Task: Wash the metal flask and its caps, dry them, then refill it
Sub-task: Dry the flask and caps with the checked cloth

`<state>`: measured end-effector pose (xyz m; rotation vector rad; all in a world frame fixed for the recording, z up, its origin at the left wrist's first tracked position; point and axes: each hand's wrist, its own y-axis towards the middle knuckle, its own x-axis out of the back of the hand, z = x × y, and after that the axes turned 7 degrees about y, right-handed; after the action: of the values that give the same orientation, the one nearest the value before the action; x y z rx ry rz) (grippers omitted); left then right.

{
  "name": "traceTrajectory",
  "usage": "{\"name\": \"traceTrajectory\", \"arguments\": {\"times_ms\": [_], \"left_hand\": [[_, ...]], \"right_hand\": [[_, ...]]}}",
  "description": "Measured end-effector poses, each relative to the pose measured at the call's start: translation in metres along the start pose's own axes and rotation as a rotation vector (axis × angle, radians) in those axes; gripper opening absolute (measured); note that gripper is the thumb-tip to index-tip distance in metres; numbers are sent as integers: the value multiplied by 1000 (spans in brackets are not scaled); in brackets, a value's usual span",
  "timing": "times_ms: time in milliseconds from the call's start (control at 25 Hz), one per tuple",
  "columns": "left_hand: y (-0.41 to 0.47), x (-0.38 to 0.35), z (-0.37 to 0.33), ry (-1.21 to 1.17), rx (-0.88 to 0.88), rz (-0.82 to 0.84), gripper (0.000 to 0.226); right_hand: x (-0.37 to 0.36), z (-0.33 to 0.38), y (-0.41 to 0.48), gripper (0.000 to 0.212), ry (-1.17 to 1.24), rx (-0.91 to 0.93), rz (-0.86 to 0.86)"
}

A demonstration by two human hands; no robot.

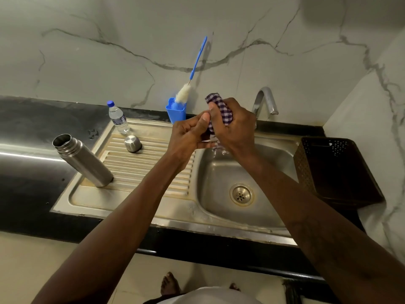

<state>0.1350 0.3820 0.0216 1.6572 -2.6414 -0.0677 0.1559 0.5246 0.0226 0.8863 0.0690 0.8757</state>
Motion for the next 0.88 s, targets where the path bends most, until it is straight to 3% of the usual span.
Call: {"name": "traceTrajectory", "arguments": {"times_ms": [80, 240, 440, 600, 720, 800, 880], "left_hand": [[1, 0, 3, -32, -59, -16, 40], [6, 4, -3, -2, -144, 4, 35], [13, 22, 1, 417, -253, -84, 60], [13, 22, 12, 500, -240, -92, 69], [11, 17, 21, 699, -474, -135, 57], [15, 15, 25, 822, -623, -182, 42], [13, 8, 30, 847, -608, -199, 41]], "right_hand": [[0, 7, 6, 38, -83, -30, -9], [-2, 18, 21, 49, -287, -283, 104], [1, 18, 14, 34, 113, -544, 356], [-3, 7, 21, 31, 4, -559, 300], [-3, 8, 22, 34, 139, -713, 268], [-6, 13, 19, 32, 159, -708, 232], [-9, 20, 18, 31, 159, -664, 227]]}}
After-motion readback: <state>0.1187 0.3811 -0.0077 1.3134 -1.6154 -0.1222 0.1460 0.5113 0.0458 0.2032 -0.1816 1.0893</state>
